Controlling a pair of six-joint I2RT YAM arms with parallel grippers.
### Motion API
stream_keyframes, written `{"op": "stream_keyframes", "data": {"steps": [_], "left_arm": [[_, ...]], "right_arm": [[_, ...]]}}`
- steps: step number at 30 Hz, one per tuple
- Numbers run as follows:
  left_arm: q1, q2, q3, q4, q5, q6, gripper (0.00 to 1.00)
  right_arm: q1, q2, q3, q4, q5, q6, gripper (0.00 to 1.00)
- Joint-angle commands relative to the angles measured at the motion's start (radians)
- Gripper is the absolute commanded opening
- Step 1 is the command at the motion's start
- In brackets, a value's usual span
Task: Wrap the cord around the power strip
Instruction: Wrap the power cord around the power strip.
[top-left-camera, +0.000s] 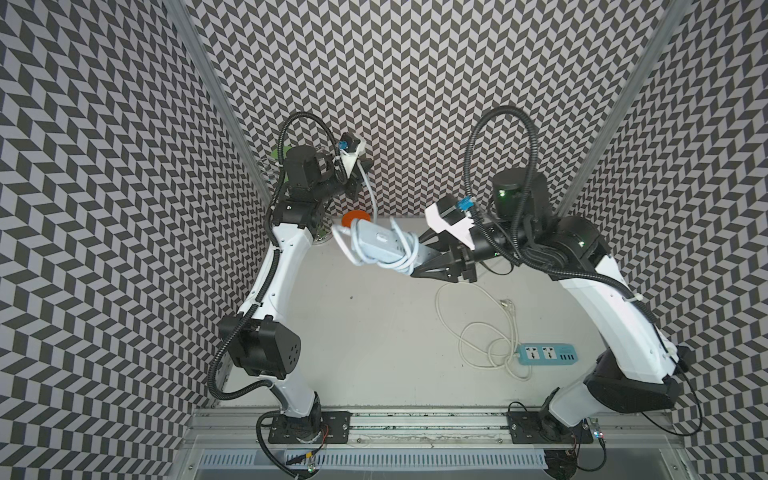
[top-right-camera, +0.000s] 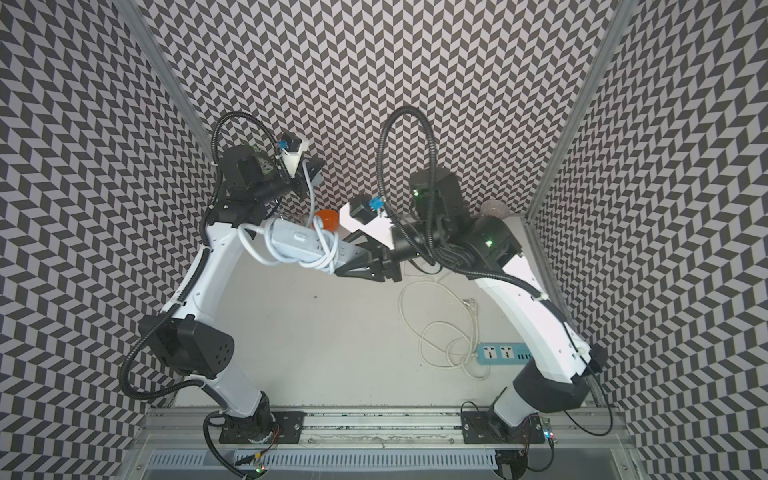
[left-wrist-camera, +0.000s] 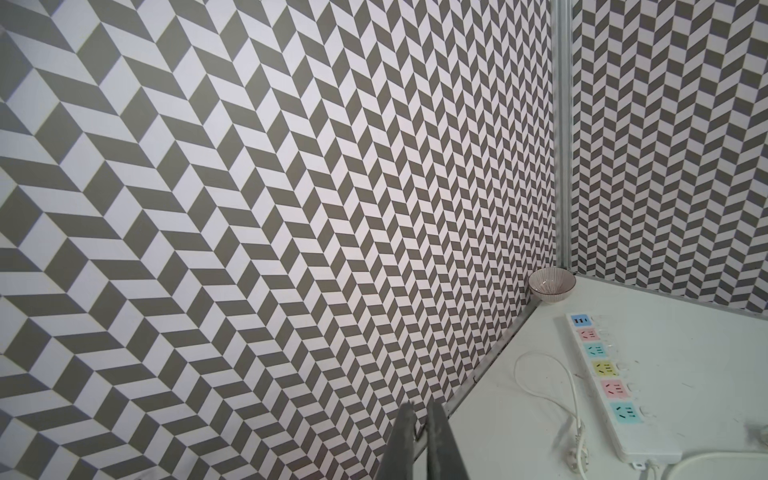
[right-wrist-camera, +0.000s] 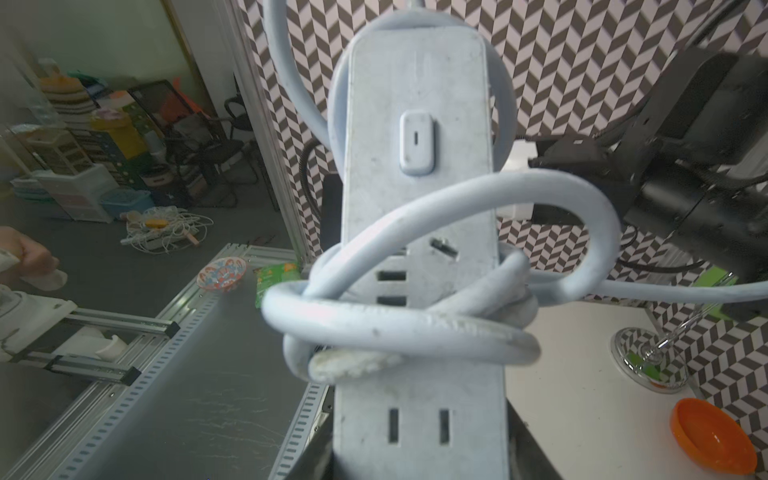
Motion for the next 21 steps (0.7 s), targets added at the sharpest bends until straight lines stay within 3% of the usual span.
{"op": "stream_keyframes", "data": {"steps": [1,12,18,21], "left_arm": [[0.041,0.052,-0.001,-0.095,-0.288,0.009,0.03],[0.042,-0.080,-0.067,-0.049,-0.537,0.144,0.04],[0.025,-0.161,-0.070,-0.028,-0.564,0.178,0.04],[-0.029,-0.183,-0.046,-0.032,-0.605,0.214,0.04]], "right_arm": [[0.102,-0.019,-0.018,-0.103,-0.019,-0.045,0.00],[0.097,0.020,-0.203,-0.054,0.199,0.023,0.00],[0.097,0.094,-0.195,-0.055,0.265,0.042,0.00],[0.091,0.146,-0.180,-0.054,0.299,0.048,0.00]]}}
